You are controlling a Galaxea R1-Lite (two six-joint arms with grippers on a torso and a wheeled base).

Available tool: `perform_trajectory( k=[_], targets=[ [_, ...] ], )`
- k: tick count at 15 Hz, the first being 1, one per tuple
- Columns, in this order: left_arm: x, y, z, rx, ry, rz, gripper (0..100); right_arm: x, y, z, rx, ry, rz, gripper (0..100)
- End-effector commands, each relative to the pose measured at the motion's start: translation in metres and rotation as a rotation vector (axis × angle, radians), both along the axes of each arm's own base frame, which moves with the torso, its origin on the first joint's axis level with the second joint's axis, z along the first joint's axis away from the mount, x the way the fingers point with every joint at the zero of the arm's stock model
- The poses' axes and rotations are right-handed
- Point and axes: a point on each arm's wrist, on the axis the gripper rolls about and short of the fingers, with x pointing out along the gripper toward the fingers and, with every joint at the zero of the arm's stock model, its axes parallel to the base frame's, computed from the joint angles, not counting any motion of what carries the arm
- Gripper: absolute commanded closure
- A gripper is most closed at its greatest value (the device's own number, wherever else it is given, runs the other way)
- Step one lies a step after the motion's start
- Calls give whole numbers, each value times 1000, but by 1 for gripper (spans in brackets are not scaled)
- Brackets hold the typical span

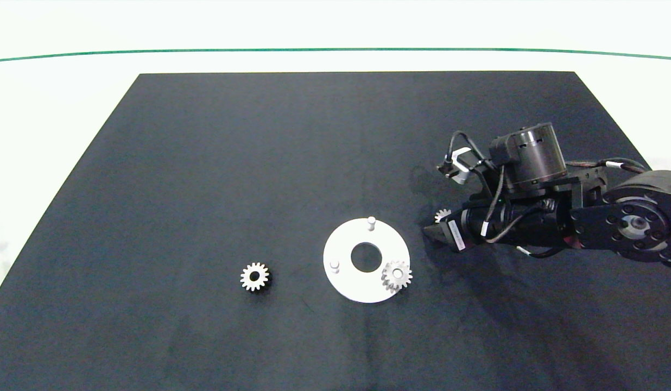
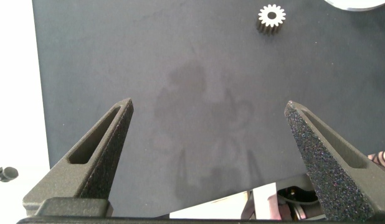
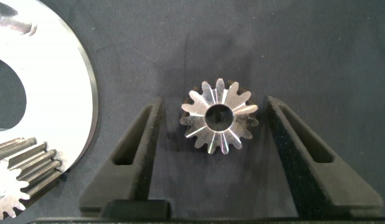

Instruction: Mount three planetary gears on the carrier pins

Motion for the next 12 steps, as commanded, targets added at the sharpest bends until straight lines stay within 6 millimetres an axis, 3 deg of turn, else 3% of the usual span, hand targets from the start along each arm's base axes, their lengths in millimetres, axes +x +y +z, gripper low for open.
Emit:
perform_trajectory(
  k=[1, 12],
  targets=[
    [0, 0, 0, 2, 4, -5, 0, 1, 0, -1, -3, 0, -1, 40],
    [2, 0, -1, 2, 13, -16, 0, 8, 3, -6, 4, 5, 7, 63]
  ],
)
